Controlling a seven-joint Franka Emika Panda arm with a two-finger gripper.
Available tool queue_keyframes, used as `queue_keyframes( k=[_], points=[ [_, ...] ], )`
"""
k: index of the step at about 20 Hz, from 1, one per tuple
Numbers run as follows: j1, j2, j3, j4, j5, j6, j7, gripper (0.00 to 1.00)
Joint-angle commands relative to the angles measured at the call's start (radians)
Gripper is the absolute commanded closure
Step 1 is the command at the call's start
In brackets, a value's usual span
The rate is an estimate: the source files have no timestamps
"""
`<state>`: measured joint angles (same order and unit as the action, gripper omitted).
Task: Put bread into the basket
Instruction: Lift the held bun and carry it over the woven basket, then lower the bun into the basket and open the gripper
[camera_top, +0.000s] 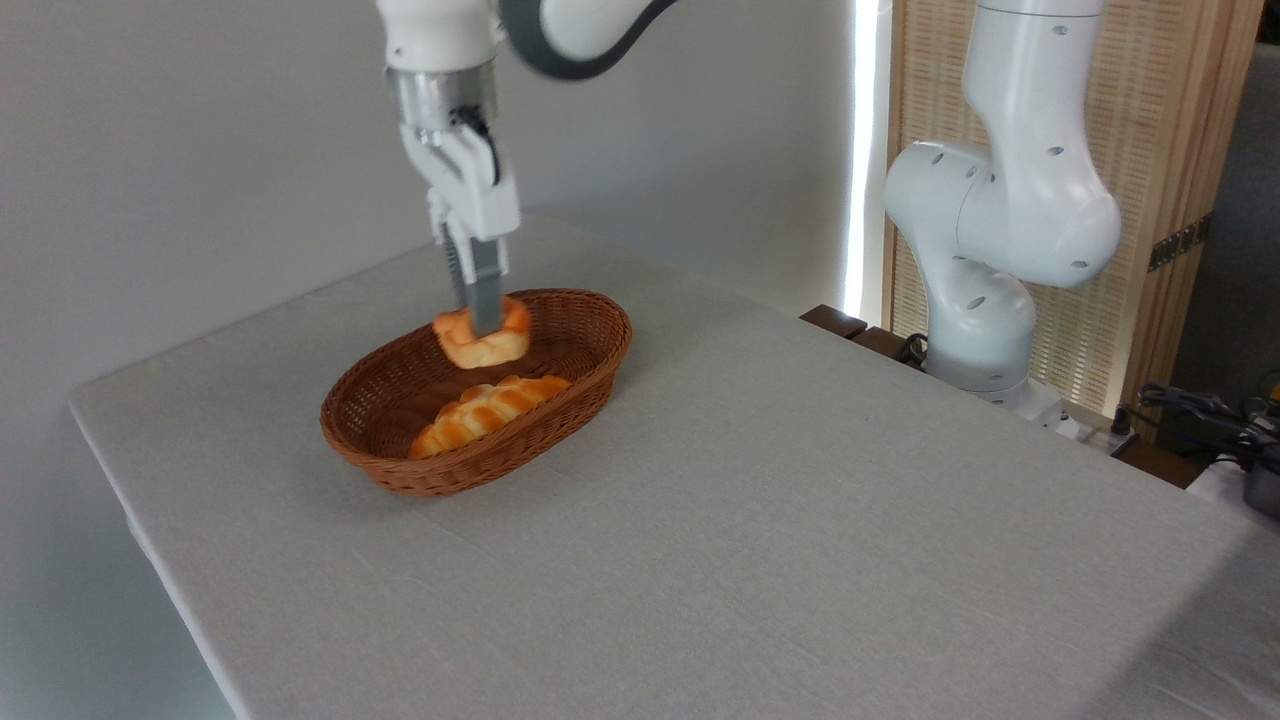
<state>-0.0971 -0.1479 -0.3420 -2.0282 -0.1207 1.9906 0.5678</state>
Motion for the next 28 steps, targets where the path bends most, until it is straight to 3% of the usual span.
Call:
queue_keyframes(
  k=[1, 4, 9, 12, 14, 15, 16, 25, 28],
  points=[
    [0.002, 0.065, -0.017, 0.034, 0.016, 0.045, -0.057, 0.74],
    [-0.003, 0.067, -0.037, 0.029, 0.015, 0.008, -0.06, 0.61],
    [-0.013, 0.079, -0.057, 0.028, 0.015, -0.07, -0.083, 0.6],
    [-0.019, 0.077, -0.058, 0.028, 0.016, -0.174, -0.072, 0.6],
    [-0.023, 0.08, -0.06, 0.028, 0.016, -0.183, -0.074, 0.38],
    [-0.023, 0.08, -0.07, 0.026, 0.016, -0.191, -0.074, 0.06],
    [-0.023, 0.082, -0.078, 0.025, 0.016, -0.193, -0.075, 0.0],
    [-0.021, 0.085, -0.081, 0.026, 0.009, -0.193, -0.066, 0.0],
    [-0.023, 0.082, -0.081, 0.028, 0.009, -0.193, -0.019, 0.0]
  ],
)
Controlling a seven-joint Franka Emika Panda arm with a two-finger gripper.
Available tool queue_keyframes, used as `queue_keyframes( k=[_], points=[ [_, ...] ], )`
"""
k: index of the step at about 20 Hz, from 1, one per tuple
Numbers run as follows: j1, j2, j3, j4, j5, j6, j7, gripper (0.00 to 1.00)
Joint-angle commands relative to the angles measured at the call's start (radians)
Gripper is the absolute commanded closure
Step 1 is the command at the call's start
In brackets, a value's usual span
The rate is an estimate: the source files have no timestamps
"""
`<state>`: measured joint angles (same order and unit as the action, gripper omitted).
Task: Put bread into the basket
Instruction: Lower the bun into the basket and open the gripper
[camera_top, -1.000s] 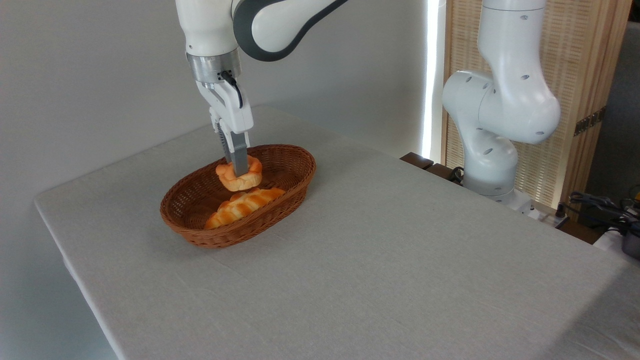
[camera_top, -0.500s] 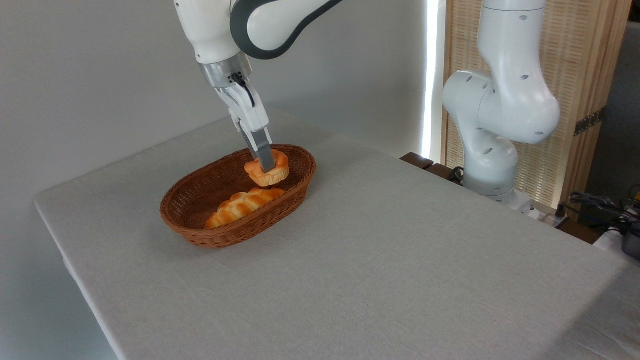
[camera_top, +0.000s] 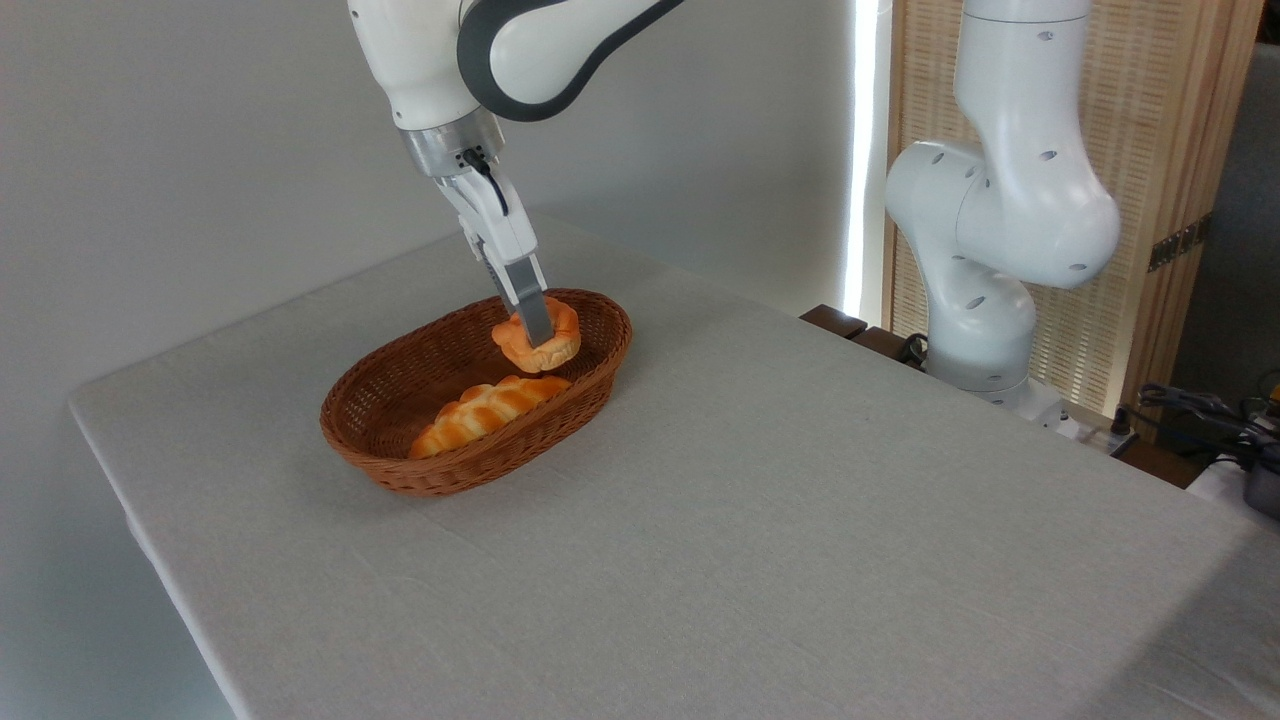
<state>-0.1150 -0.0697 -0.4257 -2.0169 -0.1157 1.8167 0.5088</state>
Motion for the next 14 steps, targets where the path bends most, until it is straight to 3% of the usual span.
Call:
queue_keyframes(
  k=[1, 9, 14],
  points=[
    [-0.005, 0.004, 0.002, 0.017, 0.004, -0.019, 0.049, 0.0],
    [0.006, -0.007, 0.031, 0.11, 0.011, -0.019, 0.066, 0.0],
    [0.012, -0.007, 0.162, 0.246, 0.014, -0.031, 0.062, 0.0]
  ],
)
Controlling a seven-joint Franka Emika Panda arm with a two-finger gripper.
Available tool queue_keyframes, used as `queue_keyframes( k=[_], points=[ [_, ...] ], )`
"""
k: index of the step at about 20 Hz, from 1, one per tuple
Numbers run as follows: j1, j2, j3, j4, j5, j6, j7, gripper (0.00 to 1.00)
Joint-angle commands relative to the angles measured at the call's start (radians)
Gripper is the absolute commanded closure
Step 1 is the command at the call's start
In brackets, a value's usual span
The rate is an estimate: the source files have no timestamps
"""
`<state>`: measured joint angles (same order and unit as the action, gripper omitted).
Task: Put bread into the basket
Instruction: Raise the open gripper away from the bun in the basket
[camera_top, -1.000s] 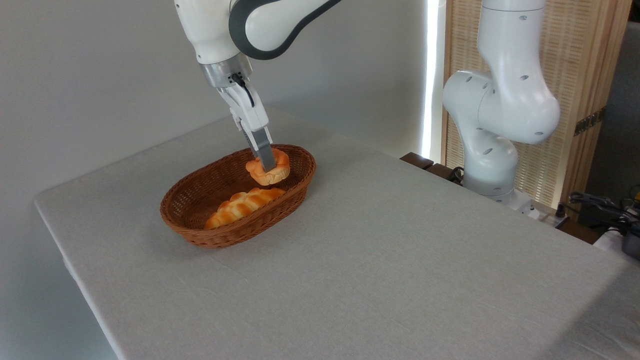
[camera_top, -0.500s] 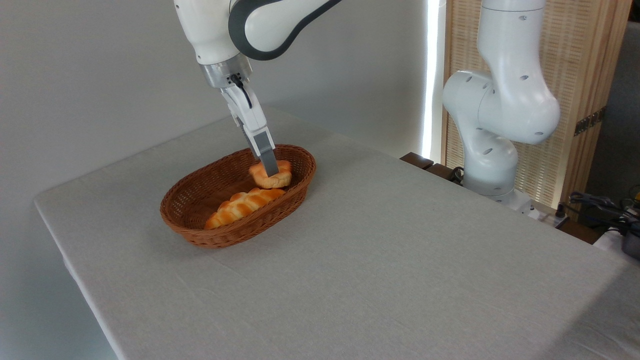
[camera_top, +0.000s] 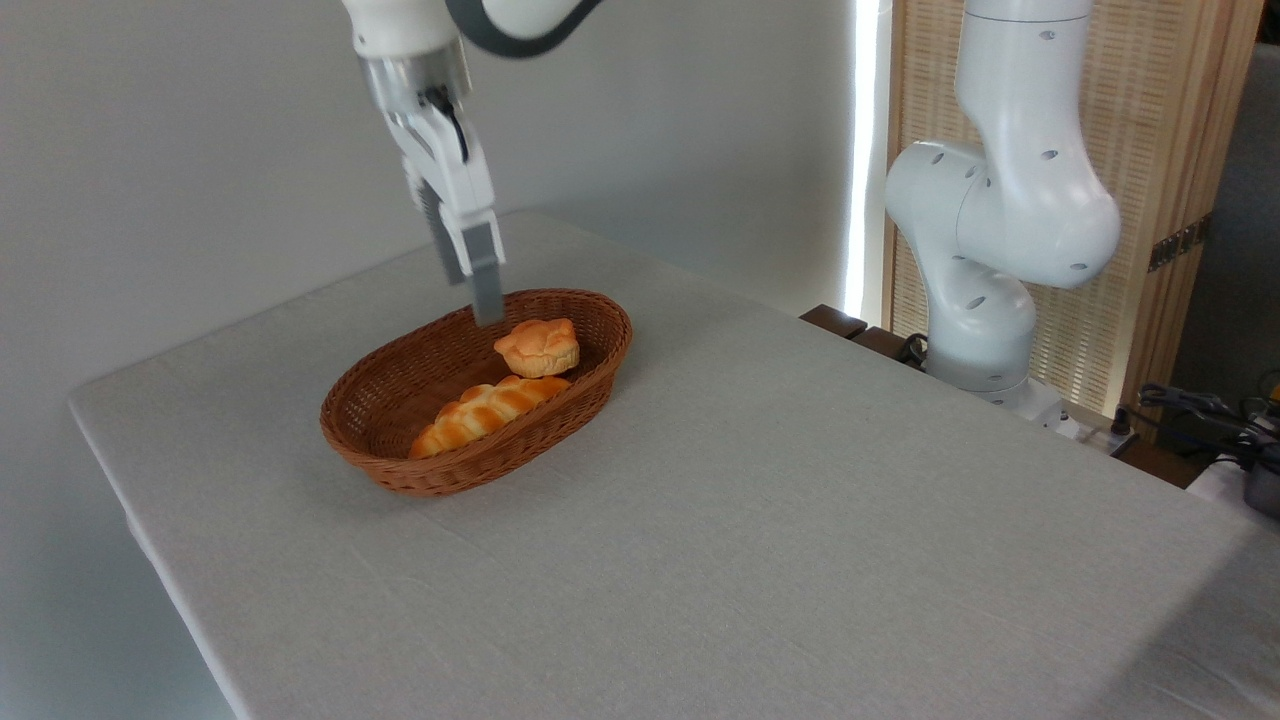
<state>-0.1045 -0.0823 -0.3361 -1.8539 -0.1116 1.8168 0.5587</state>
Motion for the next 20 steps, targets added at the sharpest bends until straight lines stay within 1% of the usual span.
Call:
queue_keyframes(
  k=[1, 2, 3, 4, 5, 6, 8, 10, 13, 14, 15, 17, 18, 20],
  points=[
    [0.002, 0.007, 0.1, 0.1, 0.01, -0.034, 0.01, 0.0],
    [0.002, 0.013, 0.13, 0.119, 0.015, -0.054, 0.012, 0.0],
    [0.002, 0.019, 0.155, 0.155, 0.036, -0.085, 0.017, 0.0],
    [0.002, 0.033, 0.172, 0.195, 0.062, -0.114, 0.039, 0.0],
    [0.002, 0.039, 0.184, 0.22, 0.076, -0.14, 0.07, 0.0],
    [0.002, 0.042, 0.215, 0.238, 0.079, -0.157, 0.098, 0.0],
    [0.002, 0.042, 0.277, 0.265, 0.067, -0.183, 0.115, 0.0],
    [0.002, 0.042, 0.321, 0.286, 0.061, -0.203, 0.115, 0.0],
    [0.002, 0.042, 0.327, 0.286, 0.061, -0.211, 0.106, 0.0],
    [0.002, 0.044, 0.339, 0.288, 0.061, -0.223, 0.107, 0.0],
    [0.002, 0.044, 0.356, 0.288, 0.052, -0.231, 0.107, 0.0],
    [0.002, 0.044, 0.38, 0.289, 0.014, -0.237, 0.109, 0.0],
    [0.002, 0.044, 0.391, 0.289, 0.01, -0.24, 0.109, 0.0],
    [0.003, 0.05, 0.391, 0.289, 0.012, -0.269, 0.109, 0.0]
  ],
)
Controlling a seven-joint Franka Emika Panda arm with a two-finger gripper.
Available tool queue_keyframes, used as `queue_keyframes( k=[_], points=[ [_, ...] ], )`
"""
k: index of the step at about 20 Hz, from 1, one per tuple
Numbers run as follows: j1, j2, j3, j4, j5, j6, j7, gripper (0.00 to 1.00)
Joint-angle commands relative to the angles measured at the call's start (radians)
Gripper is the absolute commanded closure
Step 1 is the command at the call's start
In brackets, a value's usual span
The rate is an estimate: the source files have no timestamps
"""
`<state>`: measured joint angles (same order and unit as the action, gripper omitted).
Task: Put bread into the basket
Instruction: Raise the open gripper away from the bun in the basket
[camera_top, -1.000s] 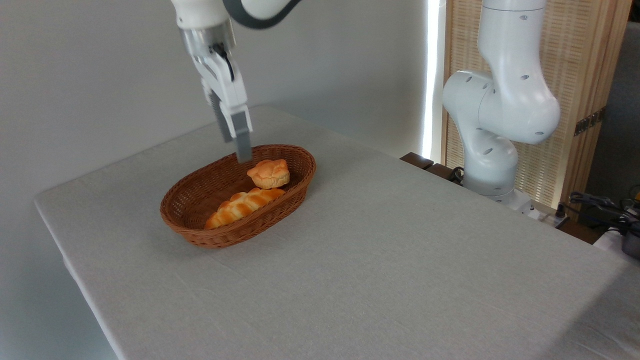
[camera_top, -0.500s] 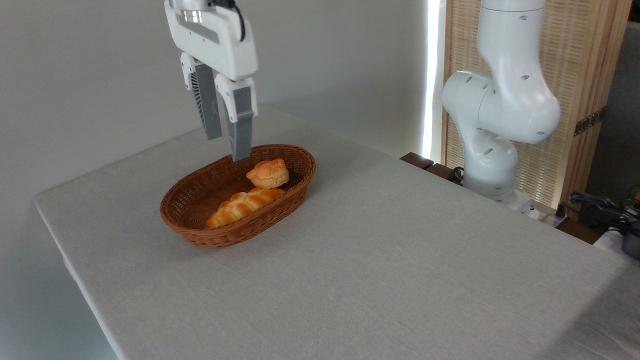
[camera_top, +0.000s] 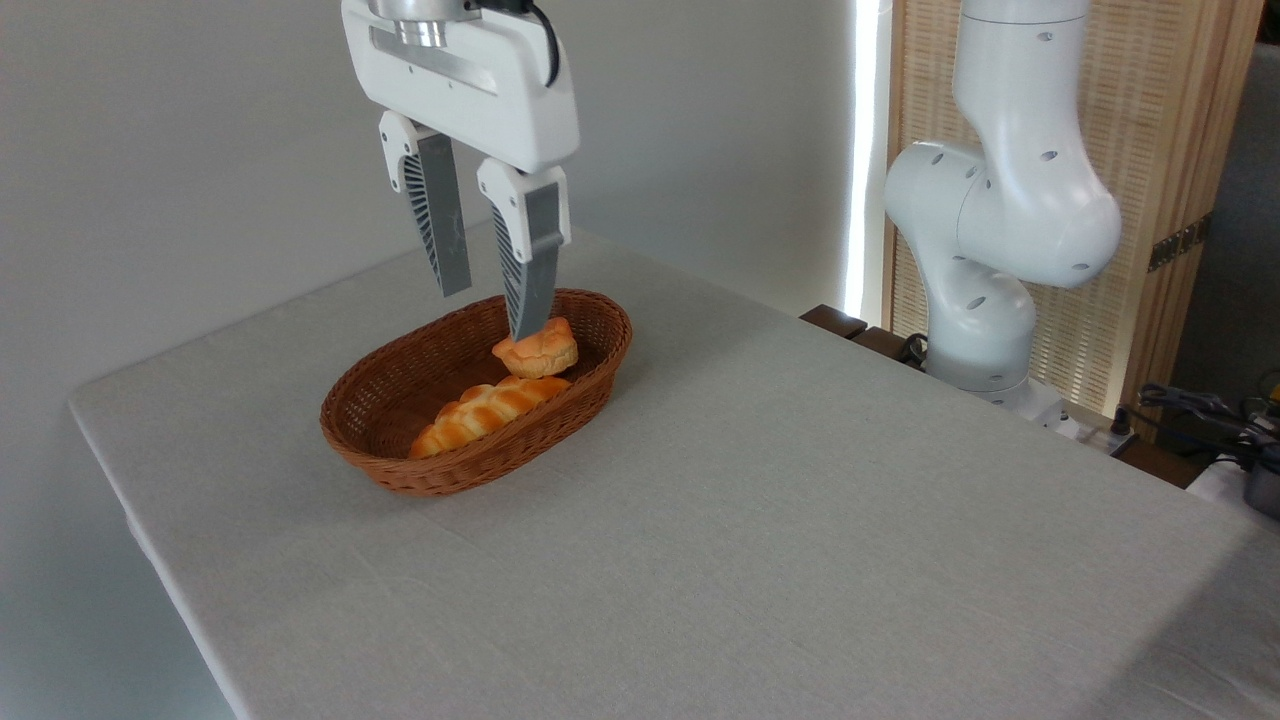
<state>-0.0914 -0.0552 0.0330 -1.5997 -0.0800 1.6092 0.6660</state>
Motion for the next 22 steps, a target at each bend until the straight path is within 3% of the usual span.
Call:
queue_keyframes(
  k=[1, 8, 10, 22],
  points=[
    [-0.007, 0.024, 0.021, 0.041, -0.018, -0.071, -0.002, 0.0],
    [0.019, 0.029, -0.011, 0.06, -0.009, -0.077, 0.003, 0.0],
    [0.065, 0.029, -0.057, 0.055, -0.007, -0.077, 0.004, 0.0],
    [0.067, 0.029, -0.047, 0.04, 0.009, -0.077, 0.001, 0.0]
  ],
)
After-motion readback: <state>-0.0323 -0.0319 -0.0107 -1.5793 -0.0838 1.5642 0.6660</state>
